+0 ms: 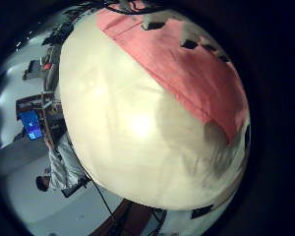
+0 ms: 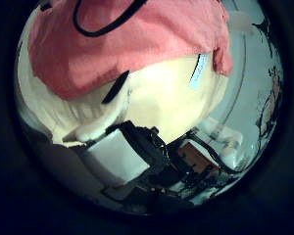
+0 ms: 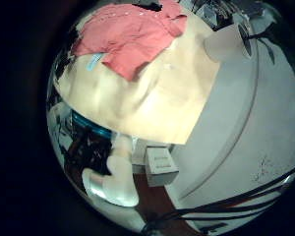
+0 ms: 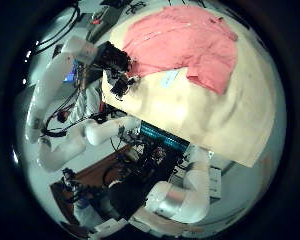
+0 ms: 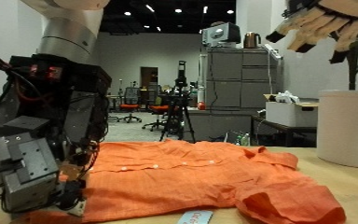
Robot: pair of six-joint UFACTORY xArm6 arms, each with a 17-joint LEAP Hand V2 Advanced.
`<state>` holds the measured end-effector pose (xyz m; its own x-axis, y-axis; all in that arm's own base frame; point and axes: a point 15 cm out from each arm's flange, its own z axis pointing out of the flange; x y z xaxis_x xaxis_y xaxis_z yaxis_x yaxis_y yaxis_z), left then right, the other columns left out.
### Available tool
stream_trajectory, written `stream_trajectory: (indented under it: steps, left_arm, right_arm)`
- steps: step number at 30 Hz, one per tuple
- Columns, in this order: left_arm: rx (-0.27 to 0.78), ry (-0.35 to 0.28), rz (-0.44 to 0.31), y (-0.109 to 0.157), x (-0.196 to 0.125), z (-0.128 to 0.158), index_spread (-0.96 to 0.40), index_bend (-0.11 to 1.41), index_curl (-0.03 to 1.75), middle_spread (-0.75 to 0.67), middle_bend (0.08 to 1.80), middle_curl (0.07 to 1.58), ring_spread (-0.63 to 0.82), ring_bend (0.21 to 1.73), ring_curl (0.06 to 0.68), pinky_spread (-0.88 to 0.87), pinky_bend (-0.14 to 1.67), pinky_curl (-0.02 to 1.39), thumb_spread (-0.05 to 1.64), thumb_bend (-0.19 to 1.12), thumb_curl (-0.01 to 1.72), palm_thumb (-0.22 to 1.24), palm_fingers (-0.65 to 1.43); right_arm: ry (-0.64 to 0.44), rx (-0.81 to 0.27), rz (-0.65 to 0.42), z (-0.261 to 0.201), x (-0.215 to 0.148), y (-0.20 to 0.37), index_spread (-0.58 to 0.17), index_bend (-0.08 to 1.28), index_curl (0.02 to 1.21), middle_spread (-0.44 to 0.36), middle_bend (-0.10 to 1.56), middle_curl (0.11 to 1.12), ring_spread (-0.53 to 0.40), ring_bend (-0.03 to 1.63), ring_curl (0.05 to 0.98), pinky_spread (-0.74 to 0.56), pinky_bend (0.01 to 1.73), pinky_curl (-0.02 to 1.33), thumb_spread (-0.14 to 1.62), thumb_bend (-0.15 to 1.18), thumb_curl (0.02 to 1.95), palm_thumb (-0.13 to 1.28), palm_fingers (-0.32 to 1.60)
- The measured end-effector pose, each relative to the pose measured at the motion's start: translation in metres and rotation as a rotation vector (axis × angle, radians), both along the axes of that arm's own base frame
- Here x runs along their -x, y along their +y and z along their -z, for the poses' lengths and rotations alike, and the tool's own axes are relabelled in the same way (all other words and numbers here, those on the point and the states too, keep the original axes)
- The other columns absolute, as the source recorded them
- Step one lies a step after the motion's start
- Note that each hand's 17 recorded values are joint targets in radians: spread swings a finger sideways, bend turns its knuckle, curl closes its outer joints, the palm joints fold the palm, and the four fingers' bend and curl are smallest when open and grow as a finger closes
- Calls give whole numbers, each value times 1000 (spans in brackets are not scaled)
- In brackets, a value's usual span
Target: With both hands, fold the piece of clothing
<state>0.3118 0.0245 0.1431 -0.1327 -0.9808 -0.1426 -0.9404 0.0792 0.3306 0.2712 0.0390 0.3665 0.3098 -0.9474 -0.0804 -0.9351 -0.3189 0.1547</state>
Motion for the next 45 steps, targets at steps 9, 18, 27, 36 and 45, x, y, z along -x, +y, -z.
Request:
stream_trajectory:
  steps: [9, 18, 27, 36, 45]
  left_arm:
    - [-17, 17, 18, 5, 4, 3, -377, 410, 532, -438, 864, 590, -421, 703, 302, -256, 291, 213, 1066, -17, 315, 513, 860]
    - [-14, 42, 28, 6, 13, 5, -361, 278, 551, -446, 699, 570, -400, 739, 323, -307, 422, 257, 1061, -32, 304, 484, 635]
    - [17, 44, 34, 0, 24, -2, -124, 164, 489, -150, 344, 462, -149, 734, 317, -46, 482, 288, 963, -36, 281, 260, 225]
    - [-1, 72, 44, -3, 33, 12, -22, 153, 411, -36, 319, 430, -8, 715, 287, 97, 443, 282, 938, -28, 293, 243, 180]
    - [-85, 69, 55, 3, 29, 17, -63, 157, 372, -176, 546, 477, -171, 774, 275, -41, 425, 269, 941, -15, 316, 345, 524]
  right_arm:
    - [60, 49, 21, 19, -4, -21, -226, 110, 212, 180, 344, 355, 198, 566, 322, 341, 417, 293, 839, -34, 314, 99, 214]
    - [93, 62, 24, 34, -2, -27, -207, 205, 249, 303, 315, 336, 198, 388, 259, 321, 493, 315, 838, -34, 315, 99, 77]
    - [164, 67, 19, 61, -2, -27, -163, 280, 320, 346, 197, 301, 214, 122, 126, 311, 601, 339, 842, -34, 315, 101, -50]
    - [181, 68, 19, 66, -2, -27, -164, 170, 311, 248, 190, 302, 217, 258, 175, 316, 513, 303, 876, -31, 311, 121, 46]
    - [187, 82, 16, 71, -6, -30, -176, 161, 298, 219, 188, 301, 218, 284, 209, 321, 497, 299, 888, -31, 306, 125, 55]
